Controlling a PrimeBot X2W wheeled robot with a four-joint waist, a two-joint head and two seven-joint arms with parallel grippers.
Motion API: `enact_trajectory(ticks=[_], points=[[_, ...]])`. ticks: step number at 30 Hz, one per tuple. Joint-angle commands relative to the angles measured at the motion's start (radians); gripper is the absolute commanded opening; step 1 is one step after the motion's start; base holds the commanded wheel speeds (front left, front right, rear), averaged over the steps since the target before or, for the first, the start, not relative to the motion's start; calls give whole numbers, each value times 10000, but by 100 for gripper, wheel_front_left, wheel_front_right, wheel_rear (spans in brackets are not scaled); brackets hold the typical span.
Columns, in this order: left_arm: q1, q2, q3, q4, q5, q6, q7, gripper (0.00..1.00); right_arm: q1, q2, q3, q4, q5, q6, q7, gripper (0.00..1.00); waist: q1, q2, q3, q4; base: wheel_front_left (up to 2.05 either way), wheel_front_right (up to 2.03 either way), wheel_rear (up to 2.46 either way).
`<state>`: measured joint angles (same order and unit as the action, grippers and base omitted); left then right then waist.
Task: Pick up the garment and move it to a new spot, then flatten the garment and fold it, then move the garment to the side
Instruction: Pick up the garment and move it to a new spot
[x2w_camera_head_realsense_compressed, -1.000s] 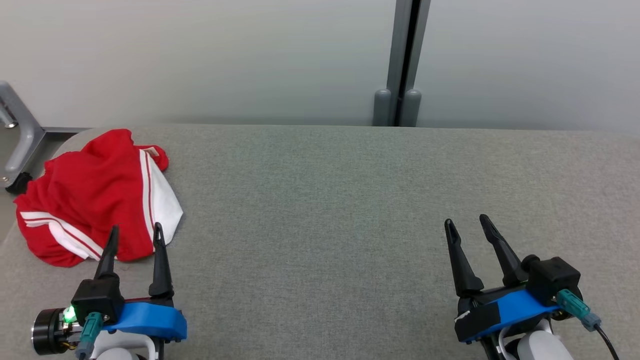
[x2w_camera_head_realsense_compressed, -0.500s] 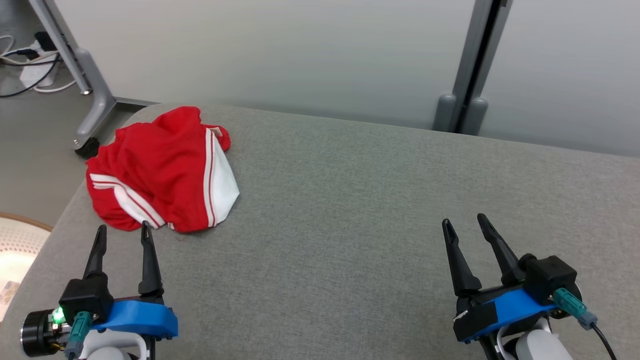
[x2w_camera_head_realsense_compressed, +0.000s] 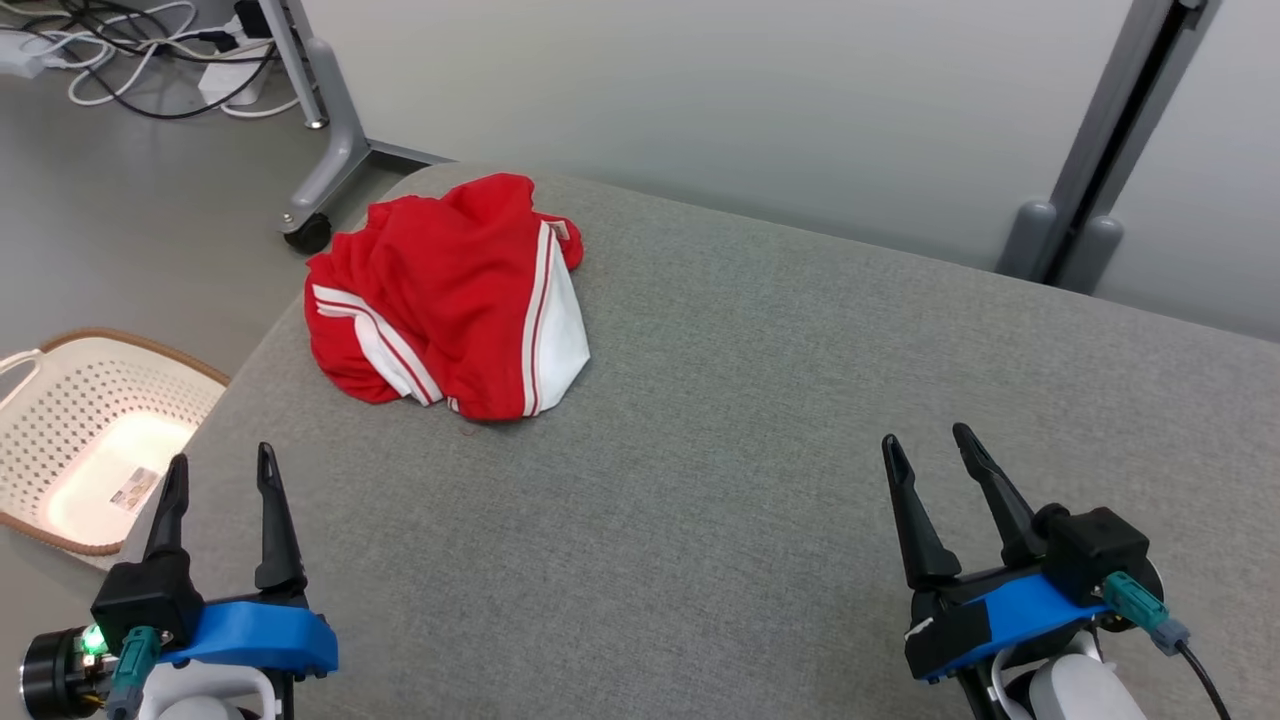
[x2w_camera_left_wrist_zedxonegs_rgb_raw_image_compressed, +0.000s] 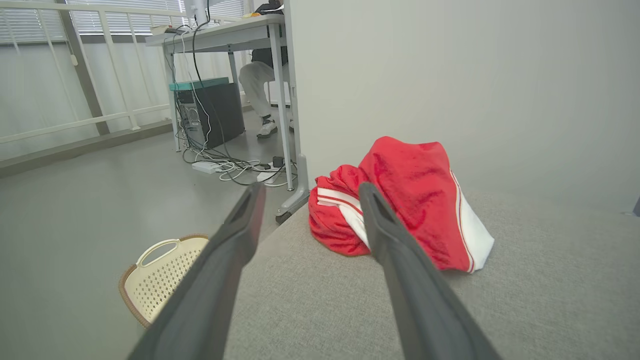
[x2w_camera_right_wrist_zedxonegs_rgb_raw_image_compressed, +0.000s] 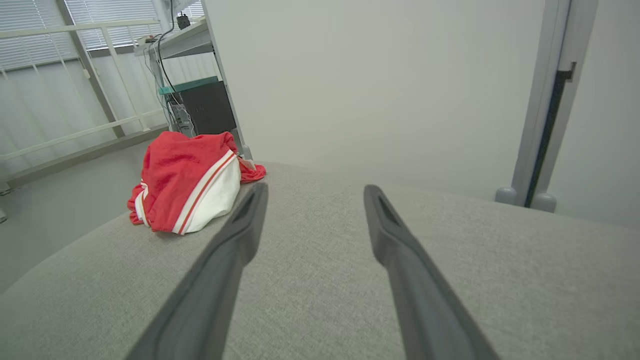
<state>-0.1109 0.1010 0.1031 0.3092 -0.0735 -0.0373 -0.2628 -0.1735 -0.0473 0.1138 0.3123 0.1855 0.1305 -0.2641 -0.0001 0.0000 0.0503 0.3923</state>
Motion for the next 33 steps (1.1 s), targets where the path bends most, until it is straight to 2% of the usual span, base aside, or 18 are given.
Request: enact_trajectory(ticks=[1,9,17,27,33], points=[[-53,44,17,-16,-48,-6,-30,100,-30,-55,3,40,10,4,-7,100,1,0,57,108,0,0,0],[-48,116,172,-15,-88,-28,-31,100,-199,-55,140,200,85,4,-7,100,1,0,87,278,0,0,0],[-717,377,411,-77,-245,-175,-30,100,-536,-57,114,332,-111,4,-7,100,1,0,439,-77,0,0,0],[-2481,1502,1218,-234,-736,-511,-31,100,-1154,-57,-129,-113,-745,4,-7,100,1,0,1632,-1300,0,0,0],[-3687,2427,1432,197,-1146,-749,-24,100,-1507,-52,-284,-688,-1342,4,-3,100,1,0,2623,-2158,0,0,0]])
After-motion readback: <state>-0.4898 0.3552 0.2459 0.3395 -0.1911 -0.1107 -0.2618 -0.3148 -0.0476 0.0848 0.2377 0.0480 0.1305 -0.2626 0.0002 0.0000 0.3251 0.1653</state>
